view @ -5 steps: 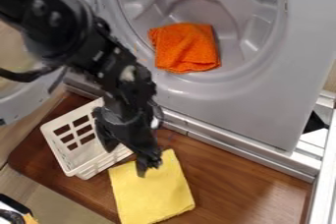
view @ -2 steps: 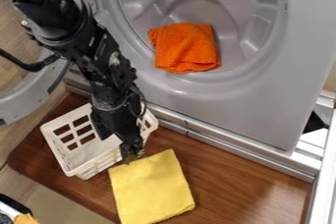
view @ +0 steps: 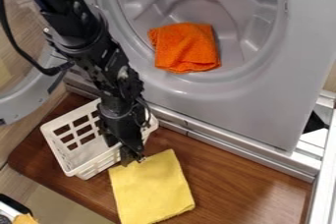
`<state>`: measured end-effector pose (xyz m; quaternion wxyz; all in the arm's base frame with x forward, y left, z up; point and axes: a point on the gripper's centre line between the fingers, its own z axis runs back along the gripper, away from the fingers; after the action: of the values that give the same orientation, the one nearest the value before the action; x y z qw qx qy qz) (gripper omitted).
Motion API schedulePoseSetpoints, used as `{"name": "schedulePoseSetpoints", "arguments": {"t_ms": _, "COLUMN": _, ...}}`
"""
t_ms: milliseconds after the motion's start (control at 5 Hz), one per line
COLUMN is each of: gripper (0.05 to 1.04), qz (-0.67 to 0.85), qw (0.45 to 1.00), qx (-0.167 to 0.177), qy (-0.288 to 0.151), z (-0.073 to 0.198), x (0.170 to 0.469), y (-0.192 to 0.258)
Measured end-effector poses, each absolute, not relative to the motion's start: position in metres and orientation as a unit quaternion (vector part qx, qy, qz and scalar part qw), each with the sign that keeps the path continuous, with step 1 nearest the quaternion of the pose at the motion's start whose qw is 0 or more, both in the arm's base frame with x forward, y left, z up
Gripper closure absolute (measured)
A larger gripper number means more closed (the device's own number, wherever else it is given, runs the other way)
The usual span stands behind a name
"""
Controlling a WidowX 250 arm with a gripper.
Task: Move the white basket to the right side of the table
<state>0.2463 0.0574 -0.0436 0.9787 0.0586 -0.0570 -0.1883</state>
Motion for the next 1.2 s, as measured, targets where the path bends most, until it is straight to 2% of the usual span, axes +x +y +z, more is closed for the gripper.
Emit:
{"name": "schedulePoseSetpoints", "arguments": {"t_ms": 200, "gripper": 0.741, "qz": -0.201, "qw": 0.976, "qx": 0.058, "qy": -0.062, "z": -0.044, "x": 0.251, "y": 0.052}}
{"name": "schedulePoseSetpoints", "arguments": {"t_ms": 400, "gripper": 0.925, "qz": -0.199, "qw": 0.976, "qx": 0.064, "qy": -0.064, "z": -0.044, "x": 0.251, "y": 0.05}}
{"name": "schedulePoseSetpoints", "arguments": {"t_ms": 600, "gripper": 0.982, "qz": -0.175, "qw": 0.98, "qx": 0.069, "qy": -0.069, "z": -0.03, "x": 0.247, "y": 0.051}}
{"name": "schedulePoseSetpoints", "arguments": {"t_ms": 800, "gripper": 0.993, "qz": -0.136, "qw": 0.985, "qx": 0.077, "qy": -0.067, "z": -0.017, "x": 0.243, "y": 0.057}}
{"name": "schedulePoseSetpoints", "arguments": {"t_ms": 1000, "gripper": 0.993, "qz": -0.117, "qw": 0.987, "qx": 0.081, "qy": -0.08, "z": -0.003, "x": 0.246, "y": 0.049}}
{"name": "schedulePoseSetpoints", "arguments": {"t_ms": 1200, "gripper": 0.993, "qz": -0.121, "qw": 0.985, "qx": 0.082, "qy": -0.092, "z": 0.011, "x": 0.25, "y": 0.019}}
